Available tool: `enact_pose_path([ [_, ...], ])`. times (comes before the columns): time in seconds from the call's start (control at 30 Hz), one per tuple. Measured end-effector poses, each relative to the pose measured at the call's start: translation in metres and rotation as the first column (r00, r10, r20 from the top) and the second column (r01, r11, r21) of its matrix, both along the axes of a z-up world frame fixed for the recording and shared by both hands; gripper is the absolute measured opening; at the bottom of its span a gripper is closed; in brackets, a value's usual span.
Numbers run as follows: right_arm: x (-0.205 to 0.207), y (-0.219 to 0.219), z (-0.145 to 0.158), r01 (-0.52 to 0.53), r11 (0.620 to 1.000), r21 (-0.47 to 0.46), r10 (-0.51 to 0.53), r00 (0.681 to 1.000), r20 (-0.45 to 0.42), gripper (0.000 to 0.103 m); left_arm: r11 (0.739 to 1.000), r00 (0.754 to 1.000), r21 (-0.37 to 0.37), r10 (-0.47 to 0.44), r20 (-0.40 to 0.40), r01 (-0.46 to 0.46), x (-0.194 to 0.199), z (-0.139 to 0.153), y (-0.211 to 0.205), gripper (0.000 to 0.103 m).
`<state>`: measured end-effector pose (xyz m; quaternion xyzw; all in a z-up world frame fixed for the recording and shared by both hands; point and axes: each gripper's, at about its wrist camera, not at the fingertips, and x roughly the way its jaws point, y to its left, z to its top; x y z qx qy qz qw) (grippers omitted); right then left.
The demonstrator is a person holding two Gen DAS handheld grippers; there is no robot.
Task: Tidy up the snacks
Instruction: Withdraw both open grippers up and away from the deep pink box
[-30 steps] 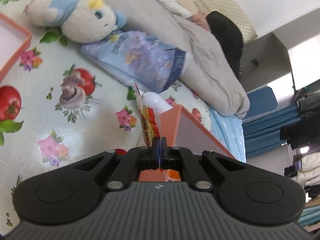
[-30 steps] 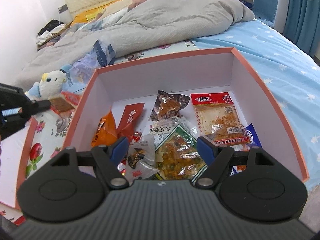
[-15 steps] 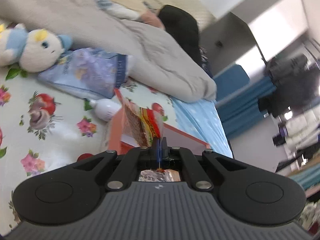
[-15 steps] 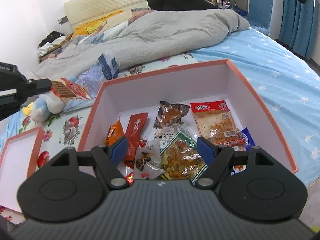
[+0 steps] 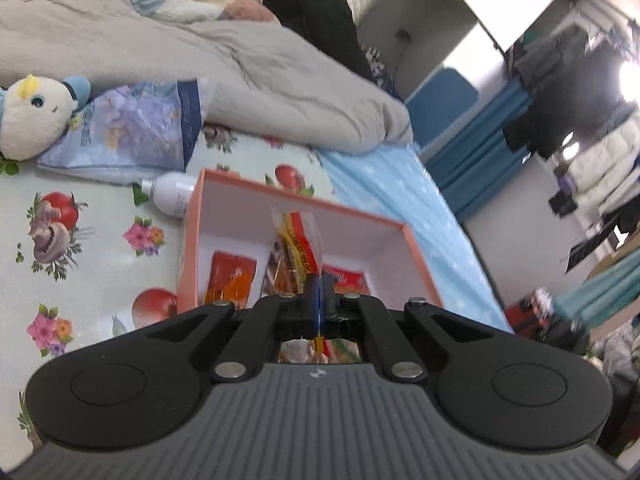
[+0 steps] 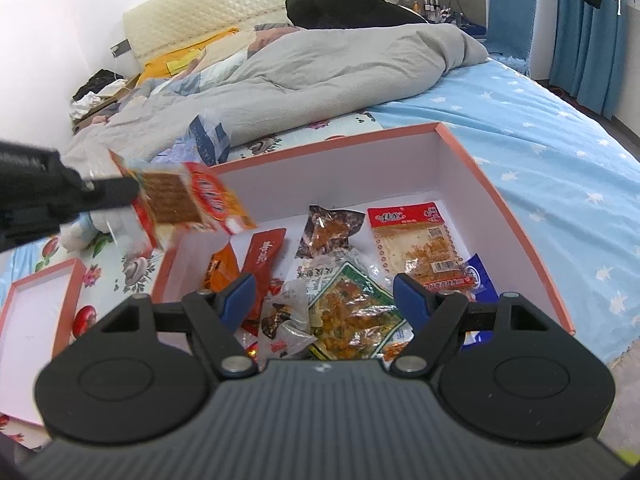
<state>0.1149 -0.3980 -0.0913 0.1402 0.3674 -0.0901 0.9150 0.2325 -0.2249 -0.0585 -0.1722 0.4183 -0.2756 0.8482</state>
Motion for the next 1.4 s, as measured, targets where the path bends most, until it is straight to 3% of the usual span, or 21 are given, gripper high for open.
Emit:
enact_pose_path([
  [0.3,-0.009,-0.001,0.001,0.015,1.0,0.001,-0.015,1.0,0.002,0.077,0.994,0.995,0.062,-0.086,-0.046,0.089,-0.005,-0.023,-0.014,0.003],
  [0.37,-0.01,0.0,0.004,0.016,1.0,0.0,-0.016,1.0,0.01,0.077,0.991,0.994,0.091,-0.098,-0.054,0.103,-0.006,-0.022,-0.016,0.011],
  [0.4,-0.011,0.001,0.007,0.017,1.0,0.0,-0.017,1.0,0.016,0.077,0.989,0.994,0.104,-0.102,-0.048,0.106,-0.008,-0.02,-0.016,0.024],
  [0.43,-0.012,0.001,0.01,0.017,1.0,0.001,-0.017,1.0,0.024,0.077,0.988,0.994,0.111,-0.106,-0.036,0.109,-0.01,-0.017,-0.015,0.039],
  [0.5,-0.016,0.003,0.019,0.015,1.0,0.002,-0.015,0.999,0.046,0.077,0.986,0.993,0.125,-0.114,0.007,0.113,-0.017,-0.007,-0.013,0.049],
  [0.87,-0.058,0.019,0.078,0.041,0.999,-0.009,-0.039,0.979,0.2,0.077,0.974,0.961,0.194,-0.162,0.225,0.119,-0.073,0.067,0.011,0.066],
  [1.03,-0.085,0.035,0.098,0.041,0.998,-0.047,-0.028,0.967,0.253,0.077,0.975,0.945,0.206,-0.138,0.295,0.078,-0.107,0.093,0.034,0.083],
  [1.2,-0.112,0.048,0.108,0.045,0.996,-0.071,-0.023,0.957,0.288,0.077,0.974,0.925,0.216,-0.144,0.352,0.07,-0.141,0.103,0.054,0.093],
  [1.4,-0.131,0.06,0.1,0.055,0.996,-0.068,-0.033,0.958,0.285,0.077,0.964,0.922,0.263,-0.141,0.361,0.045,-0.173,0.096,0.066,0.098],
])
